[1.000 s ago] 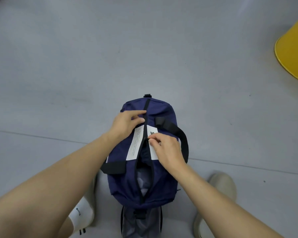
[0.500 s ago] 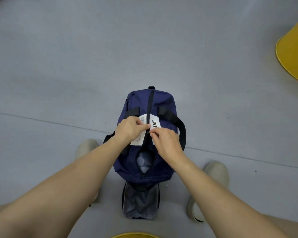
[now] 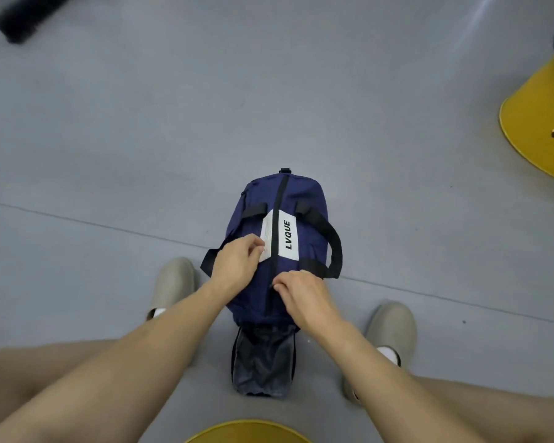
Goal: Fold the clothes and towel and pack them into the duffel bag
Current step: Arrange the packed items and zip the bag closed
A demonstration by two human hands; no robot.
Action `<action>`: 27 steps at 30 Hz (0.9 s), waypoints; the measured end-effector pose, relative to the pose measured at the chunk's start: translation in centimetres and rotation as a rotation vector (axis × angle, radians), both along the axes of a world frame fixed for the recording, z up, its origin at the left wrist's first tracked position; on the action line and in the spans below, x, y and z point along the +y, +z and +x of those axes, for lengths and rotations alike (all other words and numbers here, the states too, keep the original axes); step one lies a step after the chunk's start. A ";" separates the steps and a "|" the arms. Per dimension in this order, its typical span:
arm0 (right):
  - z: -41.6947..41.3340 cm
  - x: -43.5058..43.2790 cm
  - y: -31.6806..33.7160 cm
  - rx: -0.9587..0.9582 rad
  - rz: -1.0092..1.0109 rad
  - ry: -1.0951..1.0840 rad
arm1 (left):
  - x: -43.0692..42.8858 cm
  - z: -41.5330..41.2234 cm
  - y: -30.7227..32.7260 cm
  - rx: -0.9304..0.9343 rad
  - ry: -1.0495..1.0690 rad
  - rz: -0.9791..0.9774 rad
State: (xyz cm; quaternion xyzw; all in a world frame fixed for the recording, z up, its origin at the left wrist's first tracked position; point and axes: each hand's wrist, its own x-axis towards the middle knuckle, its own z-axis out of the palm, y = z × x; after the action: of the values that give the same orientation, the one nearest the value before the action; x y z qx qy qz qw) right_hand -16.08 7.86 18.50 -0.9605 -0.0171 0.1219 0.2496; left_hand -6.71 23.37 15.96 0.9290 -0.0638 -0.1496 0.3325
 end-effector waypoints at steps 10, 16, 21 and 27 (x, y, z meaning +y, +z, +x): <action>-6.3 2.3 -0.2 0.036 0.002 -0.026 | 8.5 -13.8 -0.4 -0.011 0.187 0.089; -10.7 1.1 -1.7 -0.024 0.101 -0.234 | 7.0 -17.8 -3.3 0.044 -0.165 0.223; -13.4 -2.1 -7.8 0.390 0.172 -0.455 | 4.8 -19.7 -6.6 0.203 -0.404 0.313; -14.3 -0.7 -14.7 0.708 0.349 -0.565 | 3.8 -20.1 -8.4 0.338 -0.561 0.427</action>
State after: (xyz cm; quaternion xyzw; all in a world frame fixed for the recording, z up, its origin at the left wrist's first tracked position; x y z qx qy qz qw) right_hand -30.37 7.16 3.76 -0.7708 0.3103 0.3641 0.4207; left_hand -26.84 27.16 7.53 0.8859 -0.2270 -0.3958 0.0836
